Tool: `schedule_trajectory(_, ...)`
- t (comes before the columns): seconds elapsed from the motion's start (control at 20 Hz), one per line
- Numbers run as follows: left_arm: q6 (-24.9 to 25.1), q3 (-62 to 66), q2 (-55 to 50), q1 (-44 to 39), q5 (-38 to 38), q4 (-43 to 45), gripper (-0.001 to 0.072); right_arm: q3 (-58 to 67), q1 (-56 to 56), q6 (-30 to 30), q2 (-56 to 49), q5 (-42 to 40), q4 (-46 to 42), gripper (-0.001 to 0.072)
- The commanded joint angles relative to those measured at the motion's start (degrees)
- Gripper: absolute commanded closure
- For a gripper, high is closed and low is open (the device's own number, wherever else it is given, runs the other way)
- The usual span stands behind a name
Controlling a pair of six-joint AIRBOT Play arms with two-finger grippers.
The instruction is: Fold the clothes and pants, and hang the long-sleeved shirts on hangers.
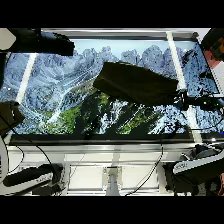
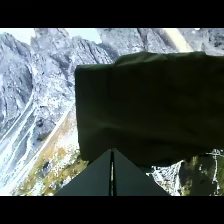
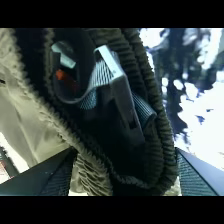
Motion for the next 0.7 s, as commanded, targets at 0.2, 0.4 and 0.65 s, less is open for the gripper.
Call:
schedule_trajectory(0.2, 0.02, -0.02, 0.04, -0.68, -0.09, -2.14, 0.0702, 2.71, 3.23, -0.83, -3.61, 1.29, 1.31, 0.0317)
schedule_trajectory(0.4, 0.02, -0.02, 0.04, -1.38, -0.09, -2.14, 0.0702, 5.49, 4.50, -2.25, -3.58, 3.54, 1.16, 0.0630)
schedule_trajectory(0.65, 0.02, -0.02, 0.04, -1.46, 0.15, -2.19, 0.0702, 10.36, 2.27, 1.03, -0.79, 13.29, 0.72, 0.0694)
